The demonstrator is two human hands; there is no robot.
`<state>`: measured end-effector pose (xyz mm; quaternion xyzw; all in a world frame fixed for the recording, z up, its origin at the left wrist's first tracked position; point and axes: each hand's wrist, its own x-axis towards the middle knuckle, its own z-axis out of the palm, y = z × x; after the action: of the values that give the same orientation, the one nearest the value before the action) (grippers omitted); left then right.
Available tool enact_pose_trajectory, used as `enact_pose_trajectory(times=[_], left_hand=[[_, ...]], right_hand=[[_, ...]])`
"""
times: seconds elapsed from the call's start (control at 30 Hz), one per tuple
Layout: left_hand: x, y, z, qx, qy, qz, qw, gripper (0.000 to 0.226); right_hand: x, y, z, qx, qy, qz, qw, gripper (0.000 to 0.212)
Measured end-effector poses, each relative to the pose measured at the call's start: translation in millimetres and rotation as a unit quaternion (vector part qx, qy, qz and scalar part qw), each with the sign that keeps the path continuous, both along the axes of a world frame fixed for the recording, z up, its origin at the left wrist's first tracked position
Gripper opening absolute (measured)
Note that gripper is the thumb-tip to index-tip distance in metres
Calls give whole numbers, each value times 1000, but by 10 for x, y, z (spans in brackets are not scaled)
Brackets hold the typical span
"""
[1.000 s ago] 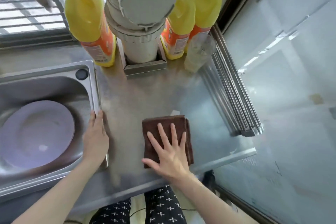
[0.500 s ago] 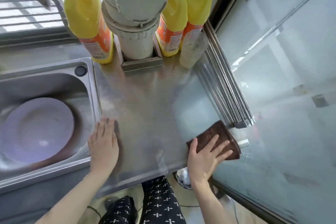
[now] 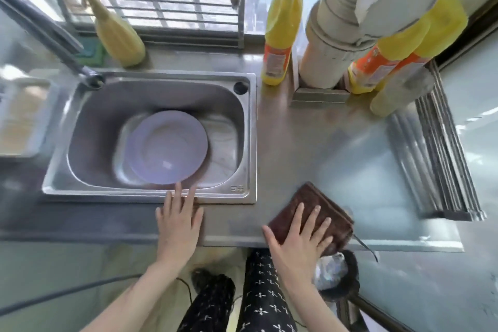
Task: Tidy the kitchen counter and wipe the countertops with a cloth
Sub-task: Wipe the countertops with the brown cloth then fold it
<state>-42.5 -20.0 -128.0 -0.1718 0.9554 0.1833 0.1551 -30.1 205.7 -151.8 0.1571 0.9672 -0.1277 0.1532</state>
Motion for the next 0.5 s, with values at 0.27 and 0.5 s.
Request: enact_pose_trajectory(times=[0.27, 0.5], left_hand=[[661, -739, 13, 24, 8, 103, 994, 49], [1037, -1353, 23, 17, 28, 157, 987, 46]], right_hand=[[10, -673, 148, -225, 142, -144, 953, 40], [300, -1932, 159, -310, 138, 36, 940, 51]])
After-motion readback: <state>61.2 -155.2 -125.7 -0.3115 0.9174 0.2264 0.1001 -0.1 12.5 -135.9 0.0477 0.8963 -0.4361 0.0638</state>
